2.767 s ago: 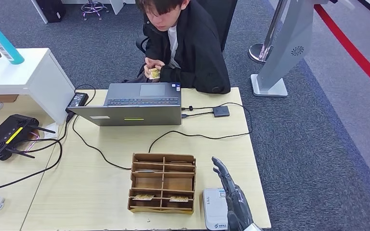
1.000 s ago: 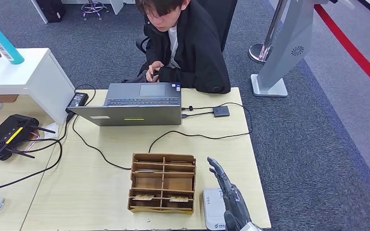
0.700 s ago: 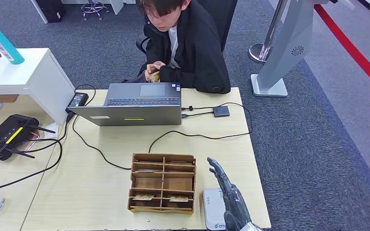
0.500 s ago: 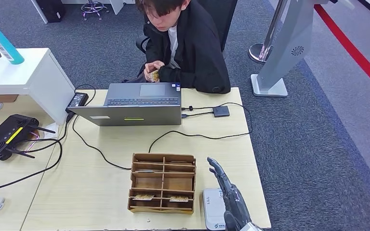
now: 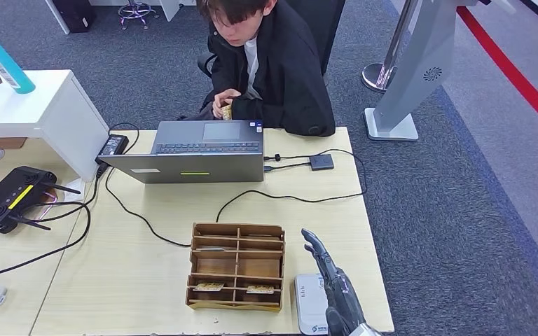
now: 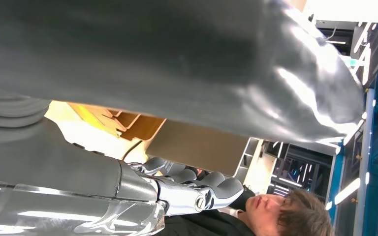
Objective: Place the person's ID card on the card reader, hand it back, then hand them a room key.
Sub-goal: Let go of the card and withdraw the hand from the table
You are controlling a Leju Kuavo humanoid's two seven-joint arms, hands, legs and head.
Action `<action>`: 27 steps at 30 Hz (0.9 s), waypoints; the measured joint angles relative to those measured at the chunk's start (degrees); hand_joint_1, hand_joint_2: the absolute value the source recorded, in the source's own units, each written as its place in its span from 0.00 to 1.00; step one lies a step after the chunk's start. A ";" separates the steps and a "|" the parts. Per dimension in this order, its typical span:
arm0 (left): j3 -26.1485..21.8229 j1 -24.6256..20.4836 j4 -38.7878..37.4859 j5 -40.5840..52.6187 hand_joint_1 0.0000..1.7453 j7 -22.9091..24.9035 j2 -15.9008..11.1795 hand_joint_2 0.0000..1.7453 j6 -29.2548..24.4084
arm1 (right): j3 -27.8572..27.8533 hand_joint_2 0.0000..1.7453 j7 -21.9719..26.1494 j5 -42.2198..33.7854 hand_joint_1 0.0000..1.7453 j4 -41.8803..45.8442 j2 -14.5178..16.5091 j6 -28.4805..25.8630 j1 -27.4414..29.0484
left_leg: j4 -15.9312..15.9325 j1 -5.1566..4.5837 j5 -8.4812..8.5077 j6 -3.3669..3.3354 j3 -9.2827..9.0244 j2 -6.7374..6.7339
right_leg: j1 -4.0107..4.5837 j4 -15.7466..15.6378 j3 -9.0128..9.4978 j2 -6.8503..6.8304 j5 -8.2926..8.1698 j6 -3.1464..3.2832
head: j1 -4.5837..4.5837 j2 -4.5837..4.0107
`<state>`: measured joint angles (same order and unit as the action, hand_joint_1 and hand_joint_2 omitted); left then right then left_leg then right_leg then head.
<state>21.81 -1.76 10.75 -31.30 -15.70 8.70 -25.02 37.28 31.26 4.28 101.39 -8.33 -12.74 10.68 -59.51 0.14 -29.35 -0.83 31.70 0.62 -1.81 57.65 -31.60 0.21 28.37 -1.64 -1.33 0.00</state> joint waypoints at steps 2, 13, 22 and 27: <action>0.01 0.02 0.00 0.05 0.00 0.01 0.00 0.00 -0.14 | 0.03 0.00 0.00 -0.07 0.00 0.00 0.00 -0.01 0.02 | 0.00 0.00 0.00 0.00 0.00 0.00 | 0.00 0.00 0.00 0.00 0.00 0.00 | 0.00 0.00; 0.00 0.07 0.00 0.30 0.00 0.01 0.00 0.00 -0.23 | 0.45 0.00 0.00 -0.37 0.00 0.00 0.00 -0.26 0.04 | 0.00 0.00 0.00 0.00 0.00 0.00 | 0.00 0.00 0.00 0.00 0.00 0.00 | 0.00 0.00; 0.01 0.15 0.00 0.44 0.00 0.01 0.02 0.00 -0.33 | 0.51 0.00 0.16 -0.62 0.00 0.00 0.00 -0.43 0.05 | 0.00 0.00 0.00 0.00 0.00 0.00 | 0.00 0.00 0.00 0.00 0.00 0.00 | 0.00 0.00; 0.01 0.38 0.00 0.44 0.00 -0.01 0.03 0.00 -0.34 | 0.54 0.00 0.17 -1.62 0.00 0.00 0.00 0.18 0.05 | 0.00 0.00 0.00 0.00 0.00 0.00 | 0.00 0.00 0.00 0.00 0.00 0.00 | 0.00 0.00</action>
<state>21.81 -1.38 10.75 -30.86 -15.71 8.73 -25.37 37.81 31.43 2.66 101.39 -8.33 -12.55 10.73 -59.51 0.14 -29.35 -0.83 31.70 0.62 -1.81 57.65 -31.61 0.21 28.37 -1.64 -1.33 0.00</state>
